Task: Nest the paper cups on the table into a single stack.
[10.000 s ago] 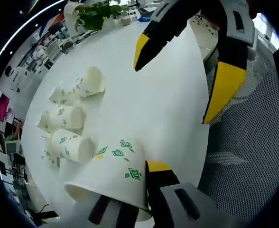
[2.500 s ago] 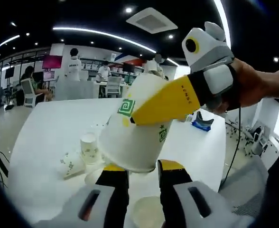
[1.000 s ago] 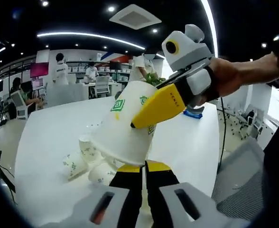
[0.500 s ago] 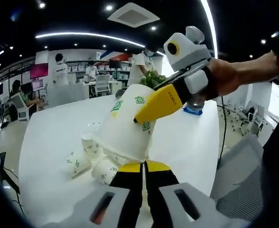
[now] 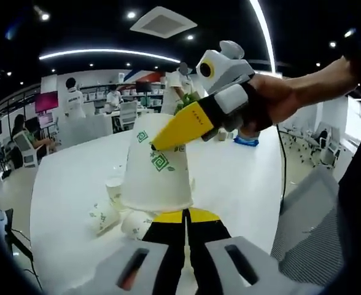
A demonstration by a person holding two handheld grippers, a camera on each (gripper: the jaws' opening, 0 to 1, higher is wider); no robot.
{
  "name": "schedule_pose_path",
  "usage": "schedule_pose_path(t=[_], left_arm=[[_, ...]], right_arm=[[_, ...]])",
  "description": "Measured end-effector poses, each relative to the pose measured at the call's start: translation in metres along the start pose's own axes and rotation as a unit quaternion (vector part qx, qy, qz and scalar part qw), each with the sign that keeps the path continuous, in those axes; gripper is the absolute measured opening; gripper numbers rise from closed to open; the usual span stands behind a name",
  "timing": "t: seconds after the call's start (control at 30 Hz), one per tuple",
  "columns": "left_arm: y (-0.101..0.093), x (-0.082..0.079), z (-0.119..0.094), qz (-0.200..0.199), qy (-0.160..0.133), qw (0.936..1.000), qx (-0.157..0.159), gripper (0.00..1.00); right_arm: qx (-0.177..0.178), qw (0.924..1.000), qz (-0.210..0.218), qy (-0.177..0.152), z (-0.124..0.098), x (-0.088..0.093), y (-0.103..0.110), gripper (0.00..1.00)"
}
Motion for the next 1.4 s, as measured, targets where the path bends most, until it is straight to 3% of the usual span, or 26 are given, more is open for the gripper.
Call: schedule_pose_path(t=[0.3, 0.4, 0.47, 0.6, 0.8, 1.0, 1.13, 1.4], left_arm=[[-0.004, 0.004, -0.001, -0.007, 0.000, 1.0000, 0.005, 0.00], [-0.005, 0.006, 0.000, -0.044, -0.015, 0.9988, 0.014, 0.00], [-0.008, 0.006, 0.000, -0.074, -0.032, 0.9964, 0.024, 0.08], [-0.011, 0.006, -0.003, -0.135, -0.066, 0.9882, 0.031, 0.17], [-0.011, 0.005, -0.007, -0.212, -0.115, 0.9698, 0.035, 0.15], [-0.004, 0.007, -0.009, -0.233, -0.133, 0.9630, 0.031, 0.07], [-0.006, 0.005, -0.012, -0.226, -0.135, 0.9643, 0.030, 0.00], [-0.006, 0.005, -0.012, -0.219, -0.132, 0.9664, 0.029, 0.00]], right_arm=[[-0.015, 0.9995, 0.028, -0.004, -0.002, 0.007, 0.003, 0.35], [-0.014, 0.9991, 0.039, -0.005, -0.002, 0.008, 0.000, 0.35], [-0.017, 0.9988, 0.045, -0.009, -0.004, 0.006, 0.001, 0.35], [-0.017, 0.9989, 0.044, -0.009, -0.007, 0.007, 0.005, 0.35], [-0.024, 0.9980, 0.055, -0.021, -0.007, 0.008, 0.008, 0.35], [-0.031, 0.9968, 0.065, -0.036, -0.006, 0.009, 0.013, 0.36], [-0.034, 0.9961, 0.071, -0.042, -0.006, 0.009, 0.013, 0.37], [-0.030, 0.9970, 0.054, -0.047, -0.005, 0.009, 0.013, 0.38]])
Point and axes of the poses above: the point that each gripper's makers call its tool centre point, and the gripper's own axes: z roughly forward along the fingers, y roughly to its left, x roughly out of its underside, the point moved 10 cm from there along -z, roughly backward along the fingers, and after that the axes turned 1 degree about x, right-handed, at the moved point
